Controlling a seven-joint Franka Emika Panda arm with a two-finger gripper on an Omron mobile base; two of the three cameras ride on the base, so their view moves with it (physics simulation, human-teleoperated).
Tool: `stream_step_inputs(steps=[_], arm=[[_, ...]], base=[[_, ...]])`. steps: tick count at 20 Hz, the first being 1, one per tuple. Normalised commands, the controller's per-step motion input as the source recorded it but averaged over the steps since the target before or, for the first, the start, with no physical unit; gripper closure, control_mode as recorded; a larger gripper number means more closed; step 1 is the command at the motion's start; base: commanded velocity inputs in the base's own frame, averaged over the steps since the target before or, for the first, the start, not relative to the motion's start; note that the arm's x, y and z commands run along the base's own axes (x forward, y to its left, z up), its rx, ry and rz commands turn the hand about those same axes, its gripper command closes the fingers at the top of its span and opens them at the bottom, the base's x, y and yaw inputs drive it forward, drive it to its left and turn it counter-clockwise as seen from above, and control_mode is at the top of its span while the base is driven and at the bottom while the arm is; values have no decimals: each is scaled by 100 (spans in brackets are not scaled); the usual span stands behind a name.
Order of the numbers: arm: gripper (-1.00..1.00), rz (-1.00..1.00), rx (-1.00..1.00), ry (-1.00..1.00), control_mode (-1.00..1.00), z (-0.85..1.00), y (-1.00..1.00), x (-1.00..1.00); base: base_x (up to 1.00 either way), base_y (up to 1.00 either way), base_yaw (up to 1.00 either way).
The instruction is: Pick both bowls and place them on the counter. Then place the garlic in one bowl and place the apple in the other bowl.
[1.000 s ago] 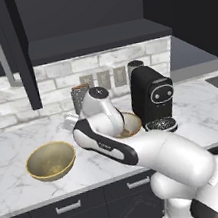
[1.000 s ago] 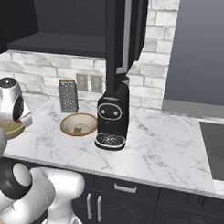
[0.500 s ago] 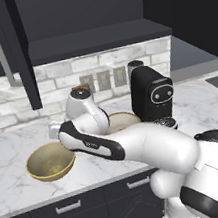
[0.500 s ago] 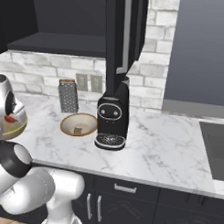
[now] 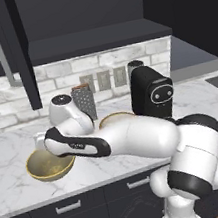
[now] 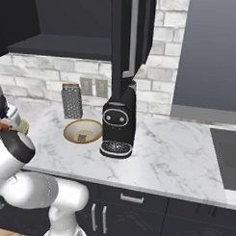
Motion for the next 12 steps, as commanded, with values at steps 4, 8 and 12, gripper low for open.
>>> stream_step_inputs(steps=[4, 8, 12], arm=[[100, 2, -3, 0, -100, -21, 1, 1], [100, 0, -3, 1, -100, -20, 3, 8], [100, 0, -3, 7, -100, -24, 17, 15]], base=[[0, 0, 0], [0, 0, 0], [0, 0, 0]])
